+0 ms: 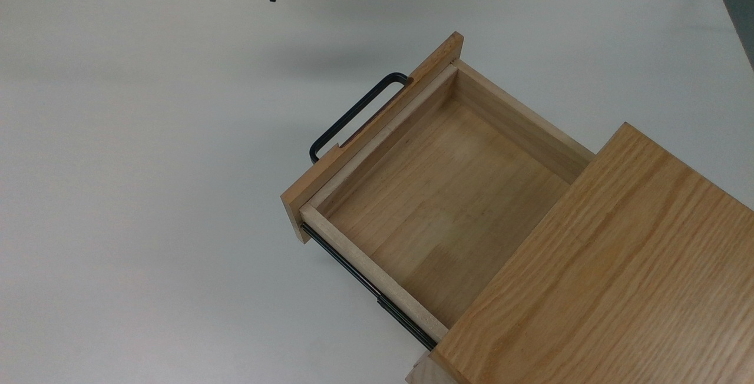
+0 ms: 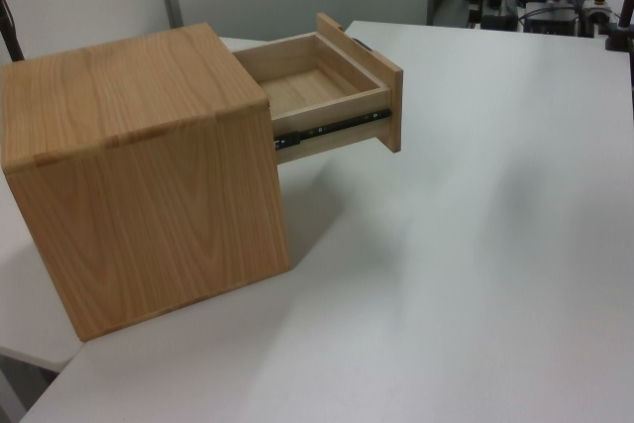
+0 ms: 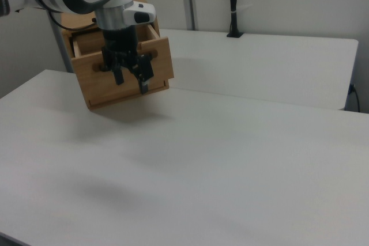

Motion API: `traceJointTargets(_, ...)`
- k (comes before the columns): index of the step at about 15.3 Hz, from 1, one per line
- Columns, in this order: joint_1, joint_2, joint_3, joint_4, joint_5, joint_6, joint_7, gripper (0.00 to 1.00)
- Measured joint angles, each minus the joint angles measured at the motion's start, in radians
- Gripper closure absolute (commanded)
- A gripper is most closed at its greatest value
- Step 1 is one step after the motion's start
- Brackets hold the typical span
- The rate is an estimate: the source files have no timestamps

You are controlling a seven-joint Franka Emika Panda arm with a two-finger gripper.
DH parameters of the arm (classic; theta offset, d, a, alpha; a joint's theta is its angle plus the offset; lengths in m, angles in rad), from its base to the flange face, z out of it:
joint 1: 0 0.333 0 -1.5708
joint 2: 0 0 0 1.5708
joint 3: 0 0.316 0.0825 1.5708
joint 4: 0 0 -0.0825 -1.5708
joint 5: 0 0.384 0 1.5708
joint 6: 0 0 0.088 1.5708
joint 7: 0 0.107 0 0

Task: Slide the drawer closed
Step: 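Move the gripper down toward the black handle of the open wooden drawer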

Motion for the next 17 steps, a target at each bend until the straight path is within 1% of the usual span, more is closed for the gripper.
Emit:
traceJointTargets(3, 0.001, 0.0, 0.0, 0.0, 0.0, 0.0, -0.002, 0.0)
traceJointTargets(8, 0.002, 0.003, 0.001, -0.001, 0.0, 0.0, -0.073, 0.0)
traceJointTargets(13, 0.003, 0.013, 0.003, -0.002, 0.0, 0.0, -0.097, 0.0)
traceJointTargets(15, 0.005, 0.028, 0.005, -0.002, 0.0, 0.002, -0.165, 0.06)
traceJointTargets(17, 0.009, 0.044, 0.005, -0.002, 0.0, 0.006, -0.305, 0.24)
